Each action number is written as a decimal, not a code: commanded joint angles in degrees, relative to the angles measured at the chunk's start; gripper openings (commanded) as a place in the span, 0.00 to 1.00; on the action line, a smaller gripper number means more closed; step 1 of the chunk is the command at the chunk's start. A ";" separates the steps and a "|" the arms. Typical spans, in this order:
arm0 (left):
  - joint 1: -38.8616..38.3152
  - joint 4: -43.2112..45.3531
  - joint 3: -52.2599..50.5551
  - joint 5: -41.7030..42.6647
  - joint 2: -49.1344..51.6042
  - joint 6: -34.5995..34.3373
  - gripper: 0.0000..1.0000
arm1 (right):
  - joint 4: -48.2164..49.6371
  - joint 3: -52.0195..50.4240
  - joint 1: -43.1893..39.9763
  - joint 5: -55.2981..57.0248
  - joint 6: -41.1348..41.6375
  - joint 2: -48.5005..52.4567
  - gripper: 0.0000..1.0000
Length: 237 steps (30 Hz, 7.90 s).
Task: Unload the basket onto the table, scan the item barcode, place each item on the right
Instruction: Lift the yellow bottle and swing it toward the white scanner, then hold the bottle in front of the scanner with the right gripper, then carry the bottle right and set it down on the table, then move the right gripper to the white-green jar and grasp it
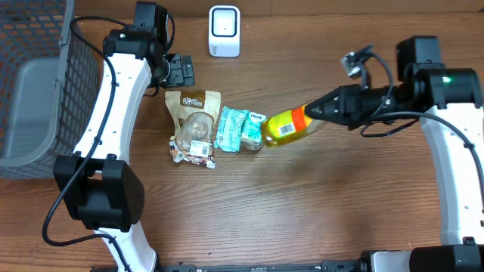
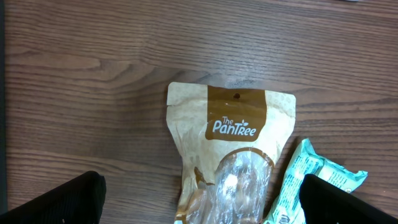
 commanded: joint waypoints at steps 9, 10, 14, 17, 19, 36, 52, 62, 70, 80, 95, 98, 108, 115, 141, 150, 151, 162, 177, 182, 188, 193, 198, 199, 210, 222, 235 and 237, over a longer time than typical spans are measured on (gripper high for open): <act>-0.37 3.23 0.74 -0.13 -0.81 -0.79 1.00 | -1.09 0.66 6.43 -4.96 -0.17 -0.26 0.17; -0.28 3.19 0.74 -0.42 -0.81 -0.50 1.00 | -1.57 0.66 6.43 -5.77 -0.20 -0.26 0.17; 1.38 2.99 0.74 -3.54 -0.81 2.69 1.00 | -2.71 0.66 6.40 -9.46 -0.22 -0.26 0.17; 3.67 2.80 0.74 -3.08 -0.81 2.60 1.00 | -2.78 0.66 6.40 -10.45 -0.22 -0.26 0.17; 5.55 2.32 0.74 -0.74 -0.81 2.60 1.00 | -2.78 0.66 6.40 -10.40 -0.22 -0.26 0.17; 12.70 1.95 0.74 8.61 -0.81 2.67 1.00 | -0.22 0.66 6.40 -2.08 -0.24 -0.26 0.10; 12.70 1.97 0.74 8.61 -0.81 2.67 0.99 | 18.88 3.37 6.43 8.74 16.13 -0.26 0.18; 12.70 1.97 0.74 8.61 -0.81 2.67 1.00 | 23.45 19.69 8.46 25.31 20.15 1.51 0.20; 12.70 1.97 0.74 8.61 -0.81 2.67 1.00 | 30.56 21.84 20.39 54.25 13.81 4.94 0.20; 12.70 1.97 0.74 8.61 -0.81 2.67 1.00 | 42.73 21.77 32.74 83.06 -6.01 21.09 0.23; 12.70 1.95 0.74 8.61 -0.81 2.67 1.00 | 72.08 21.77 33.48 86.47 -14.69 39.12 0.23; 12.70 1.97 0.74 8.61 -0.81 2.67 1.00 | 76.96 21.77 33.46 86.09 -17.73 41.05 0.23; 12.70 1.97 0.74 8.61 -0.81 2.67 1.00 | 85.18 21.77 33.46 78.73 -37.81 46.29 0.18; 12.70 1.95 0.74 8.61 -0.81 2.67 1.00 | 86.95 21.77 33.40 75.45 -45.68 46.64 0.18; 12.70 1.95 0.74 8.59 -0.81 2.67 0.99 | 90.49 21.70 29.57 66.90 -46.90 48.41 0.15; 12.70 1.97 0.74 8.61 -0.81 2.67 1.00 | 91.17 21.35 29.27 68.30 -41.24 48.00 0.16; 12.70 1.97 0.74 8.61 -0.81 2.67 1.00 | 91.60 21.35 29.27 69.48 -40.13 47.54 0.16; 12.70 1.97 0.74 8.61 -0.81 2.67 1.00 | 78.97 21.35 27.50 75.82 -15.45 30.82 0.25; 12.70 1.97 0.74 8.61 -0.81 2.67 1.00 | 16.13 20.57 5.90 75.73 23.32 18.71 0.27; 12.70 1.95 0.74 8.61 -0.81 2.67 1.00 | 6.03 18.25 -1.51 74.20 28.39 18.71 0.29; 12.70 1.95 0.74 8.61 -0.81 2.67 1.00 | 5.55 13.57 -8.50 68.13 28.39 18.71 0.32; 12.70 1.97 0.74 8.61 -0.81 2.67 1.00 | 7.34 9.53 -11.10 68.02 28.37 18.71 0.38; 12.70 1.95 0.74 8.61 -0.81 2.67 0.99 | 10.05 6.49 -11.61 68.02 28.37 18.71 0.49; 12.70 1.97 0.74 8.61 -0.81 2.67 1.00 | 10.43 6.25 -11.61 68.02 28.37 18.71 0.49; 12.70 1.95 0.74 8.61 -0.81 2.67 1.00 | 11.30 5.55 -11.61 68.02 28.37 18.71 0.70; 12.70 1.95 0.74 8.61 -0.81 2.67 1.00 | 3.32 5.53 -11.54 58.27 28.39 18.71 0.71; 12.70 1.97 0.74 8.61 -0.81 2.67 1.00 | -4.13 2.67 -9.94 46.77 27.85 18.71 0.62; 12.70 1.97 0.74 8.61 -0.81 2.67 1.00 | -3.02 1.31 -8.15 45.59 27.28 18.71 0.62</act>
